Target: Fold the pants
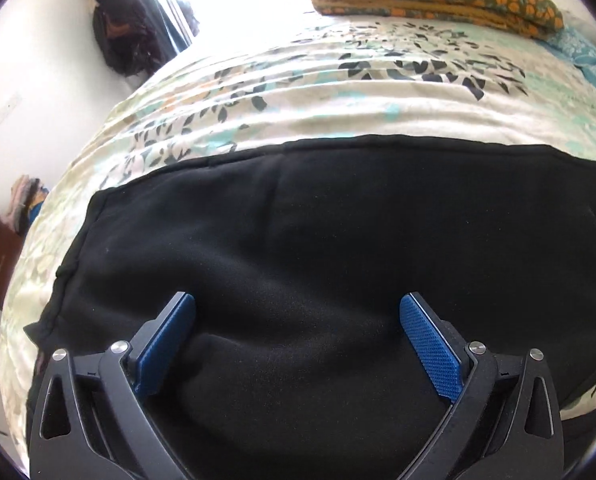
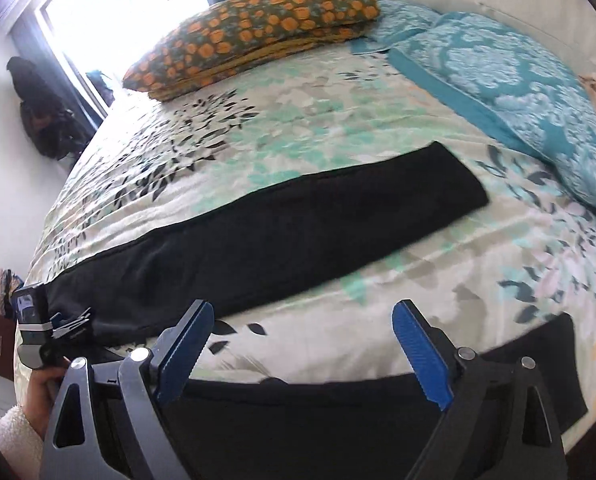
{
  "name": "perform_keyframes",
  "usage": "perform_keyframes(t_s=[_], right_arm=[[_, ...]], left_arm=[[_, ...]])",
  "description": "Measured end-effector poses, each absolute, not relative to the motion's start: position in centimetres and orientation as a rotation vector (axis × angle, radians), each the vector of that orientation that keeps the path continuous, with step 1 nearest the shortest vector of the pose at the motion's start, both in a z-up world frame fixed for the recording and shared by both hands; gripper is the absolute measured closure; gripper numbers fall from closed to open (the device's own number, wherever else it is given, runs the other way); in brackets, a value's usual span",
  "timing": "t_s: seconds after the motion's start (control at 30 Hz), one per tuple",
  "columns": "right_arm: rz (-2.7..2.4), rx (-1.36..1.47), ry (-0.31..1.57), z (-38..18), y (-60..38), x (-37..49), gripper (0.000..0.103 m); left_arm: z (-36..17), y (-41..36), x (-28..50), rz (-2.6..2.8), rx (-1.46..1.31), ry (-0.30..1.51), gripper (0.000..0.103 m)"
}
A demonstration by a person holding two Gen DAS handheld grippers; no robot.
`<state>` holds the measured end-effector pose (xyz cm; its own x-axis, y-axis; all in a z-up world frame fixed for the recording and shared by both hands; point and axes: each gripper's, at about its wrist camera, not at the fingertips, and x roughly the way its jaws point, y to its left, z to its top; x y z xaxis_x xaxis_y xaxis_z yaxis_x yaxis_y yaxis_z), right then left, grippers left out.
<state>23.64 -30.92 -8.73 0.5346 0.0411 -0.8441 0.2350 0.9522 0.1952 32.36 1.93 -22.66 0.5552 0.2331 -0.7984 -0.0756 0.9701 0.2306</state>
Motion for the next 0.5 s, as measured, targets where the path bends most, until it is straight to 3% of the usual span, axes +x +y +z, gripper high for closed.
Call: perform_keyframes(t_s=[0.33, 0.5], right_arm=[[0.128, 0.057, 1.195, -21.4, -14.6, 35.3, 0.012], [0.076, -0.082, 1.167, -21.2, -17.8, 35.4, 0.011]], left_arm=[[-22.8, 2.0, 31.7, 0.171, 0.152, 0.917, 0.001], [-22.4, 1.9, 31.8, 0.161, 0.147, 0.936, 0.001]])
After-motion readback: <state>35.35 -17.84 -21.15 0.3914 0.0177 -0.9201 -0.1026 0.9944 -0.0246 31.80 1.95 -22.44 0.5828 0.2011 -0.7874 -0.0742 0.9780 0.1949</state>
